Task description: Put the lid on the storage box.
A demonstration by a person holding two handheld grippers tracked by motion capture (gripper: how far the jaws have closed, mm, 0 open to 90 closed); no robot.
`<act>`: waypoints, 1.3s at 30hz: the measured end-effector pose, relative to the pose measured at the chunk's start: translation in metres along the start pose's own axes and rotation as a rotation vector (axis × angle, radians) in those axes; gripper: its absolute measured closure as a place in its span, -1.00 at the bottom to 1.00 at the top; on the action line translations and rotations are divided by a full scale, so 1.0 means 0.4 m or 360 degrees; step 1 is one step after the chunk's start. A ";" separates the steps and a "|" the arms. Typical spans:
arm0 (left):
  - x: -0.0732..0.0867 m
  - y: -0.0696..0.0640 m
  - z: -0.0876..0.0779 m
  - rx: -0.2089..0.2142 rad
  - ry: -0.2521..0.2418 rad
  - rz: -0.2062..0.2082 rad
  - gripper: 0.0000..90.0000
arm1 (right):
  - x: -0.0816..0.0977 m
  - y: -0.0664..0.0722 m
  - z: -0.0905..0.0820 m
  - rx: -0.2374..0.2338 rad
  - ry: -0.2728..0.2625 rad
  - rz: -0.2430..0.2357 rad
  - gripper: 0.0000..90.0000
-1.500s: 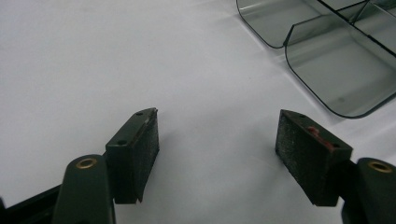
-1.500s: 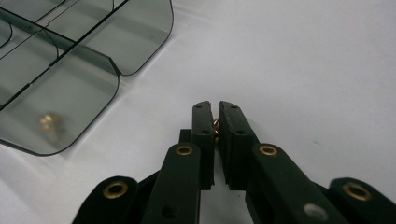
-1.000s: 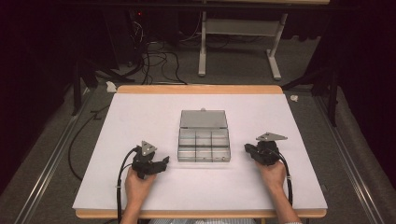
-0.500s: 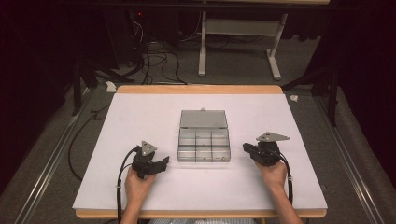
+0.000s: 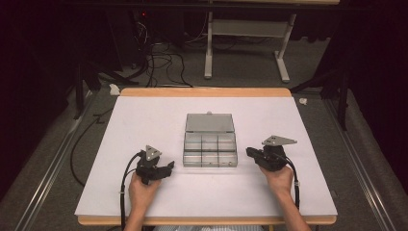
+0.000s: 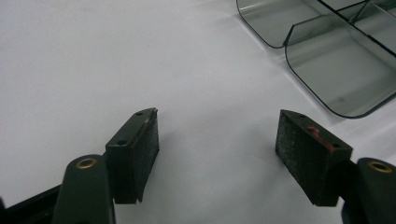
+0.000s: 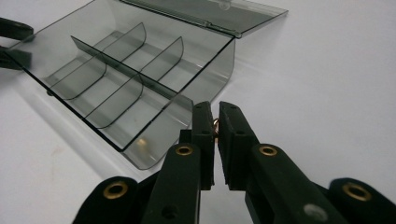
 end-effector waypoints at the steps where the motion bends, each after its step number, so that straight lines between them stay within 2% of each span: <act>1: 0.000 0.000 0.000 0.0000 0.0000 -0.0001 -0.32 | -0.001 0.003 0.001 -0.0004 0.0002 -0.0002 0.92; 11: 0.000 0.000 0.000 0.0000 0.0000 -0.0001 -0.32 | -0.009 0.024 -0.002 -0.0044 -0.0007 -0.0010 0.92; 23: 0.000 0.000 0.000 0.0000 0.0000 -0.0001 -0.32 | -0.025 0.063 -0.002 -0.0097 -0.0016 -0.0072 0.92; 39: 0.000 0.000 0.000 0.0001 -0.0001 -0.0001 -0.32 | -0.032 0.118 0.023 -0.0158 0.0040 -0.0136 0.92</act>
Point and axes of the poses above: each handheld gripper's, and its own axes: z roughly forward along the jaws, x roughly out of its underside, y roughly to its left, the point moved 9 cm from there along z, roughly forward along the jaws, and after that the axes turned 12 degrees about z, right-handed, at the moved point
